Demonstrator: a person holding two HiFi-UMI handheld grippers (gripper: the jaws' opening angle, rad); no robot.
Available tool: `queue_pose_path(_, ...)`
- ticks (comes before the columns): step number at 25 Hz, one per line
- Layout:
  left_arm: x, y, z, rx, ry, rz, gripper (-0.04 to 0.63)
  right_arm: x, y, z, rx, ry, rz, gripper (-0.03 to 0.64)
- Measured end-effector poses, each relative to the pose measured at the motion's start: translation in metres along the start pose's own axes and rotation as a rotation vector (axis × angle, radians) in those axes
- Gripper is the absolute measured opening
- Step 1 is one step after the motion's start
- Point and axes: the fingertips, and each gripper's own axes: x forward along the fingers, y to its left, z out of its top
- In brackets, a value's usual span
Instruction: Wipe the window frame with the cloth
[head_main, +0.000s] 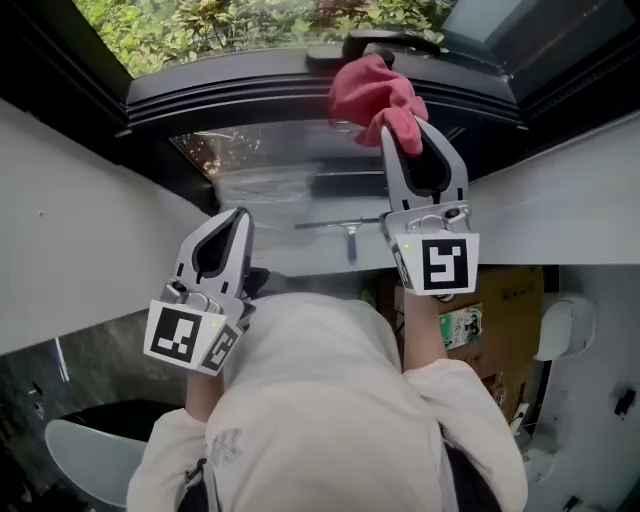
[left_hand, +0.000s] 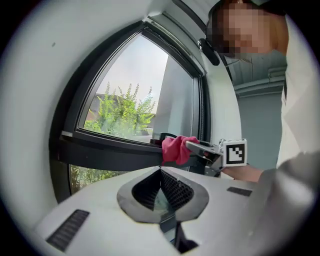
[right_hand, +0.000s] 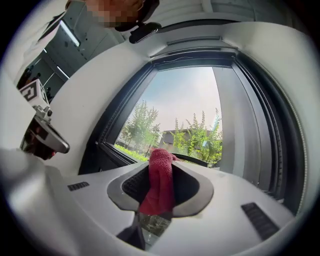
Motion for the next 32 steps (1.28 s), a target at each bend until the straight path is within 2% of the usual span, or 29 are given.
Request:
queue_pose_path(5, -0.011, 0.014, 0.0, 0.073, -0.023, 0.058, 0.009, -0.035, 0.026, -0.013, 0.007, 0.046, 0.06, 0.109)
queue_pose_path(10, -0.019, 0.021, -0.006, 0.061, -0.025, 0.086, 0.009, -0.067, 0.056, -0.051, 0.046, 0.139, 0.103, 0.109)
queue_pose_path(16, -0.014, 0.007, -0.015, 0.074, 0.0, 0.062, 0.009, -0.088, 0.085, -0.076, 0.104, 0.202, 0.143, 0.109)
queue_pose_path(22, -0.004, -0.02, -0.027, 0.104, 0.011, 0.013, 0.009, -0.097, 0.101, -0.079, 0.144, 0.219, 0.187, 0.109)
queue_pose_path(29, -0.006, -0.024, -0.027, 0.112, -0.014, 0.043, 0.009, -0.101, 0.101, -0.071, 0.264, 0.195, 0.191, 0.109)
queue_pose_path(32, -0.006, -0.026, -0.028, 0.104, -0.01, 0.046, 0.009, -0.102, 0.104, -0.068, 0.274, 0.19, 0.199, 0.109)
